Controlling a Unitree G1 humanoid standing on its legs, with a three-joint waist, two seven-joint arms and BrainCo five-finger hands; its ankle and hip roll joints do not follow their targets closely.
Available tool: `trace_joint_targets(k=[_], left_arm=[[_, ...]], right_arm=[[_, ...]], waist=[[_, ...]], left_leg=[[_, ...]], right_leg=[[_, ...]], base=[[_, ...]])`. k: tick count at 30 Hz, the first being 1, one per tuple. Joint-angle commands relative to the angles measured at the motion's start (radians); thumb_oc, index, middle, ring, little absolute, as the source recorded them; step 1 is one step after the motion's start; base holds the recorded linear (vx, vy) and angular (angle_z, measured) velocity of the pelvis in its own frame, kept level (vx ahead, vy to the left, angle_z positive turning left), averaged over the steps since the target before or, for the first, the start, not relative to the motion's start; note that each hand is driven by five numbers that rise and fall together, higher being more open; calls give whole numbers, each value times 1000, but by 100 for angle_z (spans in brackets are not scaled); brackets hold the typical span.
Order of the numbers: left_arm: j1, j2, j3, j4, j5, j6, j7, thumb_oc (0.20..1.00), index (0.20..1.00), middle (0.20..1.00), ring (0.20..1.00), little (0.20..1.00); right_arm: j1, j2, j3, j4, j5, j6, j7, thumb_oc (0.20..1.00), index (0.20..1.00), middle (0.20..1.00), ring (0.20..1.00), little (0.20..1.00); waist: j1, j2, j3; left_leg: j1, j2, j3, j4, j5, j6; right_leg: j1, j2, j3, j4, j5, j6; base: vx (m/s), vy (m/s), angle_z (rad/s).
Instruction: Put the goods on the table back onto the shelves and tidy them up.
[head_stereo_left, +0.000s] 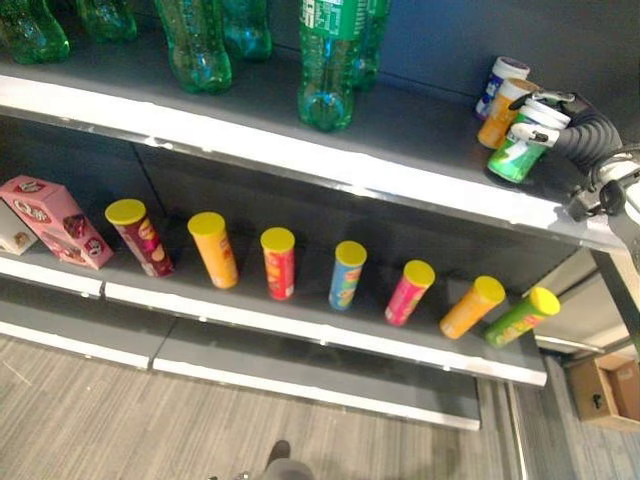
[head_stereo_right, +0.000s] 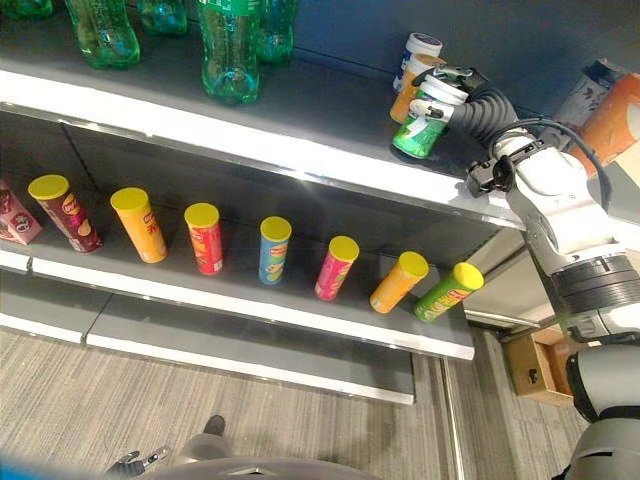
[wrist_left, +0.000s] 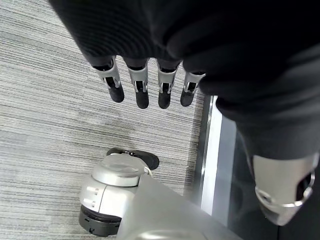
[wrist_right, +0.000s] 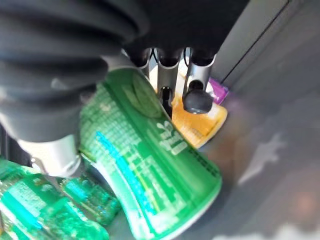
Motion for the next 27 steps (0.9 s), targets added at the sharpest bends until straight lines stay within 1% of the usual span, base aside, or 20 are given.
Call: trace_joint_targets(k=[1,6,16,24,25,26,27], left_arm=[[-4,16,-12,9,-6,-10,8,1000,1000,1000,1000,1000],[5,15,-16,-20,-6,-15,3,1000,1000,1000,1000,1000],[16,12,-22,-52,-10,-16,-5,1000,1000,1000,1000,1000],[29,10,-24,-76,-9,-17,-10,1000,1000,1000,1000,1000],[30,10,-25,-80,-9,-18,-11,1000,1000,1000,1000,1000],[32,9,-29,-89,-12,-17,-13,1000,1000,1000,1000,1000],[33,8,-30,-94,-13,-18,-14,1000,1000,1000,1000,1000]], right_arm=[[-64,-44,34,4,-31,-60,-42,200,200,200,200,200],[-68,-59,23,8,-46,-66,-51,200,200,200,200,200],[-63,-41,31,2,-59,-62,-47,200,200,200,200,200],[-64,-42,32,-1,-69,-61,-49,200,200,200,200,200],[-65,-43,32,0,-71,-61,-49,420,420,420,420,420],[-66,-41,29,3,-71,-61,-54,947,947,947,947,947],[-67,-40,27,7,-70,-62,-57,1000,1000,1000,1000,1000]], waist=[[-9,-22,-32],[-8,-25,-29],[-1,-20,-25],[3,-15,-25],[3,-15,-24],[2,-14,-24],[2,-14,-23]], left_leg=[[22,9,88,11,-106,7],[22,9,87,12,-108,9],[21,9,87,13,-108,11],[20,7,84,14,-108,12],[20,7,84,14,-108,12],[20,6,84,14,-108,13],[20,6,85,14,-109,13]], right_leg=[[-91,-22,31,99,-42,-36],[-89,-21,33,100,-42,-35],[-90,-21,32,100,-41,-35],[-87,-24,30,100,-40,-35],[-87,-24,29,100,-40,-35],[-88,-24,30,100,-40,-34],[-88,-24,30,101,-40,-35]], base=[[0,0,0],[0,0,0],[0,0,0],[0,0,0],[0,0,0],[0,0,0],[0,0,0]])
